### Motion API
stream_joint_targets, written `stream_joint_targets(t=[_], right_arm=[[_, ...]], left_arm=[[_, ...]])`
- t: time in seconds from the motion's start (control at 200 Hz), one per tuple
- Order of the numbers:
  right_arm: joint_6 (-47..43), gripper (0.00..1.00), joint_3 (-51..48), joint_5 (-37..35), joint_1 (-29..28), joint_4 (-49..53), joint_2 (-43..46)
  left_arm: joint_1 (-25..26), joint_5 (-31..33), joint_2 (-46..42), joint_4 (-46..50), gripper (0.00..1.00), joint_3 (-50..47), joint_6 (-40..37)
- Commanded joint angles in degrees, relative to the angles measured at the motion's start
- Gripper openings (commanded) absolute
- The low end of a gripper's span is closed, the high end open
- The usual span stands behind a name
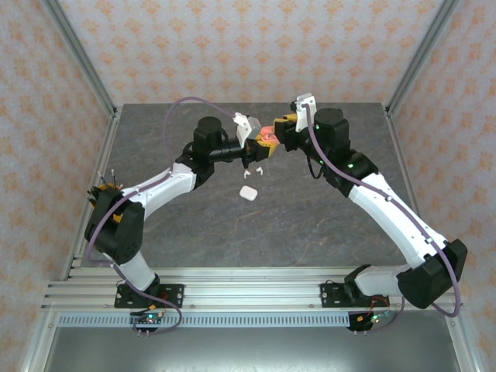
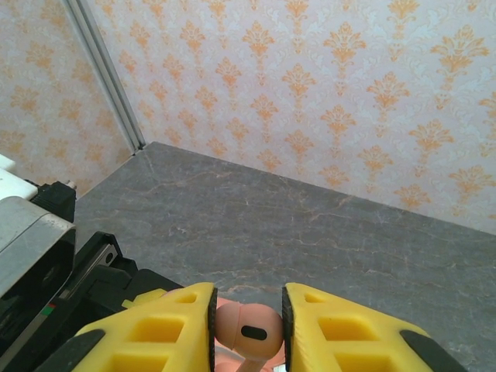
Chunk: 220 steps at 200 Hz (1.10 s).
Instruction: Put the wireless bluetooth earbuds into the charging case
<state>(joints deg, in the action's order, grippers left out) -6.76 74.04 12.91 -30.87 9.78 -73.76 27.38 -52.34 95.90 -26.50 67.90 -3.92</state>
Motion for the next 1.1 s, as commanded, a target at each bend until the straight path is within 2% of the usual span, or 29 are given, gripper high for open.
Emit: stream_joint_targets(t=[0.0,1.096], right_arm=[[-1.1,0.27,-0.8,-1.0,-0.3,-2.0,1.7],[-0.2,0.26,-2.3,-2.8,-0.4,-3.1,-0.2]], left_arm=[[0.0,-1.3,0.4,-3.4,0.00,2.3,1.0],[-0.2,-1.1,0.4,-3.8,0.00,2.9,1.5]])
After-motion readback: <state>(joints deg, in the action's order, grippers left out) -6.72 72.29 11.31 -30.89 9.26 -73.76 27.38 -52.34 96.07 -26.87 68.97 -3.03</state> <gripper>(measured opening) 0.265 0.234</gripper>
